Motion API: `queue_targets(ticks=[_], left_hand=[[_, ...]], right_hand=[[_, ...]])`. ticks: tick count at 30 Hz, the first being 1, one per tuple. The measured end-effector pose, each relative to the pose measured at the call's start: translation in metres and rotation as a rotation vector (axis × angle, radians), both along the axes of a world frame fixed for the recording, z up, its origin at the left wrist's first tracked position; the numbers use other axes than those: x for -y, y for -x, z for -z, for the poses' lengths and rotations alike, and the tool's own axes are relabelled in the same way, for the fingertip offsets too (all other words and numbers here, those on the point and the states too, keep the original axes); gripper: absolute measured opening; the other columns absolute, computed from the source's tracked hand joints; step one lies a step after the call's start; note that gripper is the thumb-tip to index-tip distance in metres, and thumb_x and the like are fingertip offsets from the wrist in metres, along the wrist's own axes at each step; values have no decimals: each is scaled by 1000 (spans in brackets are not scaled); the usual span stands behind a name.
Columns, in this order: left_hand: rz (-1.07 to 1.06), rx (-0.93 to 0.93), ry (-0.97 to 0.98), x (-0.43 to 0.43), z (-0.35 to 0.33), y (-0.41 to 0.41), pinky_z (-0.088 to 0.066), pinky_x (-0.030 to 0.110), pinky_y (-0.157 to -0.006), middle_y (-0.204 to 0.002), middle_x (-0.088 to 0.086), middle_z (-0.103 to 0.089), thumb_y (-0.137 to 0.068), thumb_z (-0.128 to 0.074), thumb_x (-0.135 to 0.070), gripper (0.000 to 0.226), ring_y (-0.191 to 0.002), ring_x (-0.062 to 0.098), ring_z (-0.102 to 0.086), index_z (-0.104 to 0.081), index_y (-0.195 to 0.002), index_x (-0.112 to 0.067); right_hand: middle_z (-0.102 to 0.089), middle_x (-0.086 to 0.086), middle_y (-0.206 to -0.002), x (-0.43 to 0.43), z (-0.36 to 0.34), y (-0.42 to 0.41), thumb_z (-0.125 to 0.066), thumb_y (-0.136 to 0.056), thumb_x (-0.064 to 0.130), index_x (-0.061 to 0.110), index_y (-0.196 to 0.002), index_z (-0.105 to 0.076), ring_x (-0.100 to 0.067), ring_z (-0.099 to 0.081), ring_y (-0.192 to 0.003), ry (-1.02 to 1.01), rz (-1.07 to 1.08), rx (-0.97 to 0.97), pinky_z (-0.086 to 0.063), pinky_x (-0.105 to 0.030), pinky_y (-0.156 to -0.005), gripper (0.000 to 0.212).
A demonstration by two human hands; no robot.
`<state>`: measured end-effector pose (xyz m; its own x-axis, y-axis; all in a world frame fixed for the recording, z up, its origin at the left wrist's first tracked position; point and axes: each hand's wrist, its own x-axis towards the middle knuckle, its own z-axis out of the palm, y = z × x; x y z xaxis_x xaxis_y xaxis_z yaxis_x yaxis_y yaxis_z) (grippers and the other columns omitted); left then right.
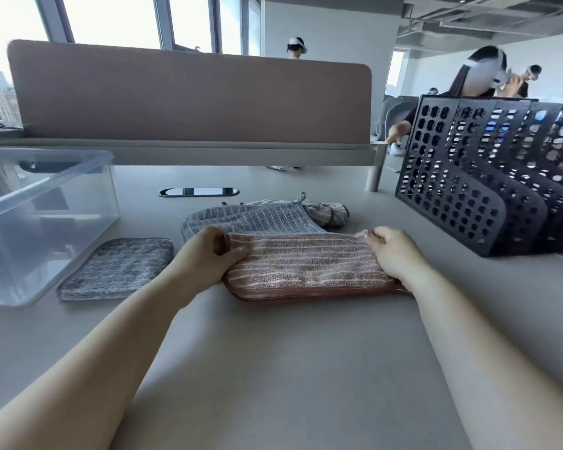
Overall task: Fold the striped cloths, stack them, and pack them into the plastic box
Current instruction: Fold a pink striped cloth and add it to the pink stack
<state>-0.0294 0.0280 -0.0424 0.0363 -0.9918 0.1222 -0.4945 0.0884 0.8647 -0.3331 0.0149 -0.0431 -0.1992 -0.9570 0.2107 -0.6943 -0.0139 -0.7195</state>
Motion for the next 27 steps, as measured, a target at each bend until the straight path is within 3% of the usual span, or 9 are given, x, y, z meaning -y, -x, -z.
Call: queue_targets(ticks=[3, 5, 7, 9, 11, 14, 20, 24, 27], left_hand=[[51, 179, -19, -5, 1, 5, -50, 32, -75, -92, 1, -62, -74, -78, -36, 46, -86, 19, -60, -50, -103, -14], [89, 106, -45, -9, -1, 9, -50, 33, -87, -106, 0, -61, -76, -76, -36, 59, -97, 18, -60, -42, -121, -20], [142, 75, -14, -11, 0, 12, -49, 34, -93, -116, 2, -60, -80, -73, -32, 67, -101, 18, -60, -33, -134, -25], [195, 172, 58, -13, 1, 14, -43, 39, -101, -125, 4, -55, -81, -73, -30, 77, -112, 22, -54, -24, -140, -38], [259, 245, 101, -14, 1, 13, -34, 39, -109, -129, 0, -45, -79, -75, -29, 78, -123, 22, -43, -25, -137, -47], [323, 420, 45, -14, 3, 9, -25, 26, -111, -128, 1, -34, -80, -72, -34, 69, -126, 21, -37, -36, -138, -44], [288, 479, 12, -12, -1, 5, -33, 24, -105, -133, 1, -36, -72, -77, -42, 81, -118, 17, -45, -38, -142, -30], [198, 180, 52, -17, -10, 7, -44, 20, -84, -115, -3, -59, -81, -73, -18, 56, -94, 8, -59, -51, -133, -22], [189, -46, 30, -18, -13, 6, -49, 21, -82, -105, -7, -63, -79, -73, -5, 61, -89, 4, -62, -51, -133, -23]], right_hand=[[-65, -11, -93, -1, 2, 0, -45, -97, 39, 10, -103, -63, -27, -56, -83, -75, 87, -248, -42, -32, -68, 34], [-58, -11, -122, -6, -3, -3, -45, -95, 47, 16, -117, -59, -30, -53, -109, -34, 157, -384, -43, -36, -87, 41], [-45, -4, -141, -13, -9, -15, -45, -94, 49, 22, -132, -51, -25, -39, -130, 151, 52, -428, -34, -36, -103, 47], [-30, 3, -154, -21, -10, -36, -37, -93, 55, 29, -143, -39, -17, -20, -143, 190, -278, -366, -19, -36, -114, 56], [-3, 12, -160, -24, -2, -55, -20, -86, 66, 42, -148, -17, -13, 7, -147, 14, -516, -430, 0, -42, -118, 67], [20, 19, -155, -23, 10, -62, -12, -86, 72, 50, -146, 6, -11, 26, -142, -201, -560, -708, 11, -44, -118, 66], [20, 19, -156, -18, 8, -50, -10, -84, 74, 51, -145, 8, -12, 21, -144, -170, -448, -743, 11, -44, -117, 68], [4, 13, -160, -14, 11, -45, -17, -89, 68, 47, -148, -2, -15, 3, -148, -158, -380, -623, 4, -47, -118, 64], [-26, 0, -157, -4, 8, -31, -30, -93, 60, 33, -149, -19, -23, -23, -144, -9, -90, -472, -9, -50, -116, 63]])
